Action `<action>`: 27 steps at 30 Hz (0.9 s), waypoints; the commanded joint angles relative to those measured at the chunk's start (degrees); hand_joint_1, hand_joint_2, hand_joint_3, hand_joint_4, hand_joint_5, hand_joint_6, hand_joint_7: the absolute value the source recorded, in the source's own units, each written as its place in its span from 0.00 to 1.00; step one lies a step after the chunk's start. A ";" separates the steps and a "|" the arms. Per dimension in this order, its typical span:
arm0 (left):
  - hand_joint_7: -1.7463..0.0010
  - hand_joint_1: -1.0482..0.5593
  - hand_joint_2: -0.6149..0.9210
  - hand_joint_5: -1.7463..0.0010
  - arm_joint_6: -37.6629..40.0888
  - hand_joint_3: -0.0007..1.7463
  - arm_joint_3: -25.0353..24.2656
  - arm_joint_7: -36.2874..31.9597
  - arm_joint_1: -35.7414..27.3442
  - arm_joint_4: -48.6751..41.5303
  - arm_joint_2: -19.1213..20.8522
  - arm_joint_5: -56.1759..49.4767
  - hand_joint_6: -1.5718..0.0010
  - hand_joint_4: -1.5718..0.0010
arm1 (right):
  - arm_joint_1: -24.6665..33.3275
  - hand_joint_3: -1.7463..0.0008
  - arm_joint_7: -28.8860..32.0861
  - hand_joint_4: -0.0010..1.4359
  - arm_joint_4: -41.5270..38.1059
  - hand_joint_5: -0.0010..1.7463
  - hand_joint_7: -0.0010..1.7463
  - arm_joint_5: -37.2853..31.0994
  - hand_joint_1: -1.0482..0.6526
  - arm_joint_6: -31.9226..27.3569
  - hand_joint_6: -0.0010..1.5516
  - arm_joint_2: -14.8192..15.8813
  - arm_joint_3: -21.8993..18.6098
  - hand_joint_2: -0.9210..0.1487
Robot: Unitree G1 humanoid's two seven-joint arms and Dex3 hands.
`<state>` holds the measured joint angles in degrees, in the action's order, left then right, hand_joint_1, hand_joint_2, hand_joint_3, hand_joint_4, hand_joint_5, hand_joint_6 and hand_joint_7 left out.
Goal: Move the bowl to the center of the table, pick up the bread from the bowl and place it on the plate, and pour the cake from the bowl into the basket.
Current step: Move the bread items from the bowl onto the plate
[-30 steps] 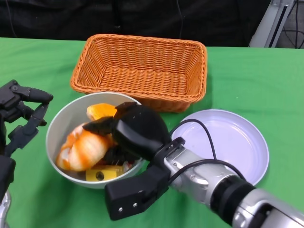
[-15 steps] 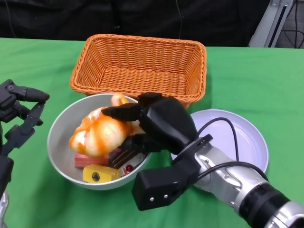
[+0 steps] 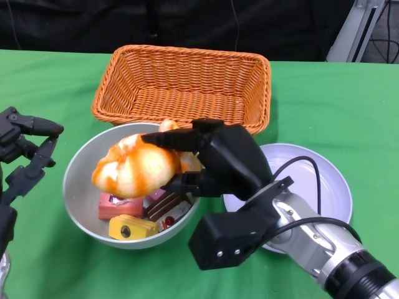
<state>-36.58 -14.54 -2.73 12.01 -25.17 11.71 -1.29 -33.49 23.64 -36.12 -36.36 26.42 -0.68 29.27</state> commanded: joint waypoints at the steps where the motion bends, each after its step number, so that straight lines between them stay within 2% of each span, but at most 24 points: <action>1: 0.38 0.49 1.00 0.14 -1.59 0.18 -0.19 -0.46 0.58 -1.48 1.54 -0.51 0.46 0.47 | 1.05 0.99 -1.39 0.47 0.15 0.75 0.05 3.47 0.49 2.92 0.77 0.05 -2.16 0.00; 11: 0.38 0.49 1.00 0.14 -2.31 0.19 0.05 -0.38 0.81 -2.01 1.50 -0.39 0.47 0.47 | 0.91 0.99 -2.71 0.48 -1.53 0.74 0.06 6.27 0.50 6.91 0.77 -1.58 -3.67 0.00; 27: 0.38 0.49 1.00 0.13 -2.37 0.18 0.23 -0.96 1.02 -2.66 1.46 -0.73 0.46 0.47 | 0.56 1.00 -4.35 0.49 -2.71 0.72 0.10 6.91 0.50 7.50 0.75 -4.53 -4.65 0.01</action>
<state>-38.59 -14.07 -3.03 12.32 -27.39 12.11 -1.95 -32.59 19.57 -38.33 -30.97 33.07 -4.79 25.56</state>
